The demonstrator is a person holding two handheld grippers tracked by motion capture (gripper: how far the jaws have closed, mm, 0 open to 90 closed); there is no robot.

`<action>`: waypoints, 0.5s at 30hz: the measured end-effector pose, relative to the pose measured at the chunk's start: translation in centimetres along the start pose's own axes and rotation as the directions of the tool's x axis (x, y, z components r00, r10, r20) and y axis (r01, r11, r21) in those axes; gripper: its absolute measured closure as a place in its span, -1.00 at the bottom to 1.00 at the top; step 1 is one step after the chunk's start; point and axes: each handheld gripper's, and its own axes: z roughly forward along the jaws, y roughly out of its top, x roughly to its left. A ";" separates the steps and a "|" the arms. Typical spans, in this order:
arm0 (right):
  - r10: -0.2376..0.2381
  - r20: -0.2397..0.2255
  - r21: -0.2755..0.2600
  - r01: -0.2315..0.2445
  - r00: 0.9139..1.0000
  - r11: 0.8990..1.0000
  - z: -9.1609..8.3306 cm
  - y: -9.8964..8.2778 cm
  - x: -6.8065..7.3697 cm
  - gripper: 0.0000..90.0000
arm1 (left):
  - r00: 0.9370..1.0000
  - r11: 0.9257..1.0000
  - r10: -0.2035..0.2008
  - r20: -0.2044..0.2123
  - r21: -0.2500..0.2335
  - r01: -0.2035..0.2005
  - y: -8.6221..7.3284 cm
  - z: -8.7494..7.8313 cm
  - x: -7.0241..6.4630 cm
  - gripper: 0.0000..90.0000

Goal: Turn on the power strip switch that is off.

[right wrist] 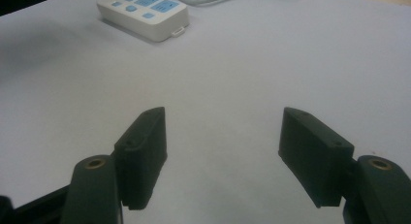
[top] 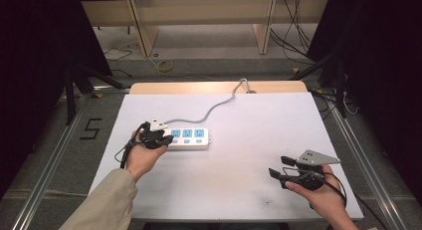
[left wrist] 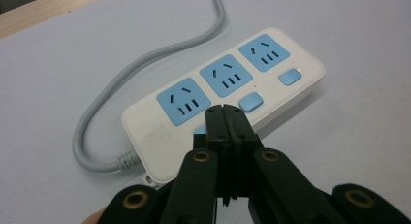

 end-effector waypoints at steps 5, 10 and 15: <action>0.000 0.000 0.001 0.000 1.000 1.000 0.0 0.0 0.0 -0.24 | 1.000 1.000 0.001 0.004 0.004 -0.001 0.2 0.3 0.0 1.00; -0.001 -0.001 0.003 0.001 1.000 1.000 0.0 0.0 0.0 -0.24 | 1.000 1.000 0.009 0.002 0.007 -0.009 0.6 0.5 -0.1 1.00; -0.001 -0.001 0.004 0.001 1.000 1.000 0.0 0.0 0.0 -0.24 | 1.000 1.000 0.012 0.004 0.010 -0.012 0.8 0.8 -0.3 1.00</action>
